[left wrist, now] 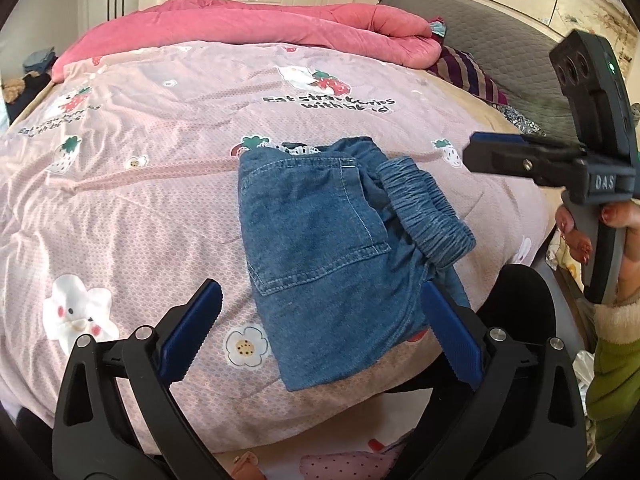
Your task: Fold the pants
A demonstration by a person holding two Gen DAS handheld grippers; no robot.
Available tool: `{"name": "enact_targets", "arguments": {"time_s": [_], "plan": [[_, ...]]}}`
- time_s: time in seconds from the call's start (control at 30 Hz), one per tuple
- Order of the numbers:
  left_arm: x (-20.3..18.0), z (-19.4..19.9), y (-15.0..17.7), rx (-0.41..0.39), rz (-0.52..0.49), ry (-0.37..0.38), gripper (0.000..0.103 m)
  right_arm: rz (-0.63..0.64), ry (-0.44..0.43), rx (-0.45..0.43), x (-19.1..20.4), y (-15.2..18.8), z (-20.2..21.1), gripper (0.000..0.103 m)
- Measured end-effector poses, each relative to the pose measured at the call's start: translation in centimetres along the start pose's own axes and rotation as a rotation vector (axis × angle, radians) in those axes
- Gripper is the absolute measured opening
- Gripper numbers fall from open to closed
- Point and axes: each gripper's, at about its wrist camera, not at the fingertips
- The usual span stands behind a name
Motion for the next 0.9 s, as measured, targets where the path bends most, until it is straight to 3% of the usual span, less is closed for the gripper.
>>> {"name": "enact_targets", "arguments": {"time_s": [0.17, 0.43, 0.57, 0.83, 0.9], "plan": [[1.0, -1.2, -0.6, 0.025, 0.001, -0.013, 0.093, -0.043, -0.010, 0.012, -0.8, 0.9, -0.8, 0.098], [3.1, -5.2, -0.8, 0.123, 0.071, 0.043, 0.093, -0.125, -0.051, 0.063, -1.9, 1.6, -4.1, 0.098], [3.1, -6.1, -1.0, 0.131, 0.069, 0.059, 0.093, -0.132, -0.039, 0.097, -2.7, 1.8, -6.0, 0.098], [3.1, -7.5, -1.2, 0.143, 0.073, 0.108, 0.093, -0.203, -0.132, 0.109, -4.6, 1.8, -8.3, 0.098], [2.9, -7.7, -1.4, 0.141, 0.070, 0.116, 0.089, -0.219, -0.155, 0.109, -4.9, 1.9, -8.8, 0.098]]}}
Point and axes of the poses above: each gripper's, at about its wrist camera, not at the fingertips, and z roughly against the way its jaws point, x to its left, y to its underside, and after that the axes turned 2 degrees about -y, right-handed
